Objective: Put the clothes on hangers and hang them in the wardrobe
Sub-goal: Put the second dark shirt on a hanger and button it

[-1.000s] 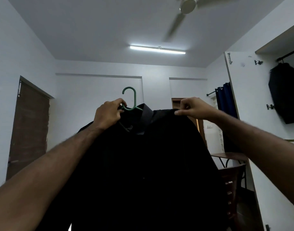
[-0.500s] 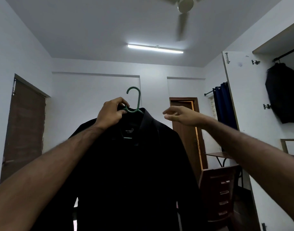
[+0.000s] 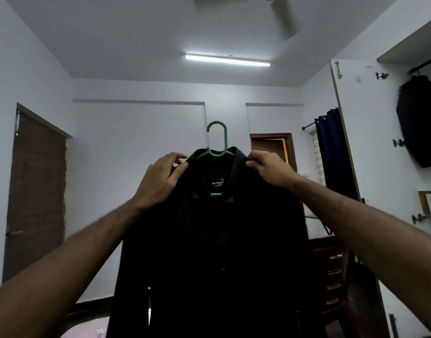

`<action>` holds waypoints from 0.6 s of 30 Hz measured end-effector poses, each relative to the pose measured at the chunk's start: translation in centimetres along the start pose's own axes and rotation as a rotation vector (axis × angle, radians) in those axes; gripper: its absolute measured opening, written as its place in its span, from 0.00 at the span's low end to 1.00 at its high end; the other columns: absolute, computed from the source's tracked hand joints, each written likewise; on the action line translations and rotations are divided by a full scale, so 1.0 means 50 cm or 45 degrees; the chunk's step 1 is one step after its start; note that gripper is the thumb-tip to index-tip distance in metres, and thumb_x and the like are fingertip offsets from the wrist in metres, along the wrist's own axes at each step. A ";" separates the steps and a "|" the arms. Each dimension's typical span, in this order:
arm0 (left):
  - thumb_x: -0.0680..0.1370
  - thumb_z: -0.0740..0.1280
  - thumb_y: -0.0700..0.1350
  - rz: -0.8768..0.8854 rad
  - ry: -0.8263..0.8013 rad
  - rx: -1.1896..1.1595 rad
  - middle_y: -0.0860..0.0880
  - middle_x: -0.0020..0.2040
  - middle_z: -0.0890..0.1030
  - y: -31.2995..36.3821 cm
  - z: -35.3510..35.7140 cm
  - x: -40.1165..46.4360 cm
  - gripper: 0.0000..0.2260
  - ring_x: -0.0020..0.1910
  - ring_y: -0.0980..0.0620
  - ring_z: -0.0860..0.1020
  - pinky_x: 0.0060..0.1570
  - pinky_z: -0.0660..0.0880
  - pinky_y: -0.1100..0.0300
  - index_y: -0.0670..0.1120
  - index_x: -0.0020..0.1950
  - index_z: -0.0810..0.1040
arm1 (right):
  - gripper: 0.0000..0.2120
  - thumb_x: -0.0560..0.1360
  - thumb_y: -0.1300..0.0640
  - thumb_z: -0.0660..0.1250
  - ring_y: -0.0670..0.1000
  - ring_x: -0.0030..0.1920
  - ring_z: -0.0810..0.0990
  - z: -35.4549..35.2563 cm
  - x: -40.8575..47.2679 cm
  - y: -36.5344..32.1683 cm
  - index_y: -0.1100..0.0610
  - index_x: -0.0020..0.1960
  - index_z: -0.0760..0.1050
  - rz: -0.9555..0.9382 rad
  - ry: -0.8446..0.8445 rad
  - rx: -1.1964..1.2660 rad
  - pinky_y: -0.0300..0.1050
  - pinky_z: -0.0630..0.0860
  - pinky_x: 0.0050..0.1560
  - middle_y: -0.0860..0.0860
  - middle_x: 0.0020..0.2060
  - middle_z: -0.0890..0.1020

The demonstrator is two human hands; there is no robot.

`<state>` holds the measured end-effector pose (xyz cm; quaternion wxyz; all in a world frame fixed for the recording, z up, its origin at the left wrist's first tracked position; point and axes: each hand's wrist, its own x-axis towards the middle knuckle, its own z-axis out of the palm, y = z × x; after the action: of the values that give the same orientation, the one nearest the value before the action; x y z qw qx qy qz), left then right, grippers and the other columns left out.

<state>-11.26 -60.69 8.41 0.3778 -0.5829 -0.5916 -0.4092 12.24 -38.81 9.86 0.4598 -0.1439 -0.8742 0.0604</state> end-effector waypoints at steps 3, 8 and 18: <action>0.84 0.60 0.50 -0.054 -0.096 0.083 0.54 0.56 0.81 -0.062 0.087 -0.038 0.09 0.55 0.54 0.78 0.57 0.73 0.54 0.52 0.62 0.75 | 0.07 0.82 0.46 0.63 0.49 0.51 0.79 0.000 -0.024 0.076 0.42 0.46 0.75 0.056 0.064 0.009 0.61 0.78 0.56 0.43 0.45 0.80; 0.84 0.60 0.43 -0.208 -0.136 -0.270 0.52 0.36 0.77 -0.096 0.305 -0.047 0.13 0.35 0.60 0.72 0.41 0.68 0.61 0.46 0.41 0.76 | 0.05 0.82 0.46 0.64 0.52 0.53 0.80 0.047 -0.060 0.248 0.45 0.51 0.77 0.124 0.131 -0.078 0.59 0.78 0.56 0.45 0.47 0.81; 0.84 0.55 0.57 -0.133 -0.581 -0.604 0.51 0.40 0.81 -0.091 0.746 0.174 0.23 0.42 0.56 0.77 0.47 0.73 0.52 0.43 0.43 0.78 | 0.03 0.82 0.52 0.67 0.53 0.51 0.81 0.022 0.029 0.710 0.47 0.50 0.78 0.179 0.088 -0.045 0.59 0.77 0.57 0.50 0.47 0.82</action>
<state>-15.00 -22.84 2.09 0.0678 -0.7003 -0.5782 -0.4132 17.53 -4.59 1.91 0.4818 -0.2152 -0.8464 0.0720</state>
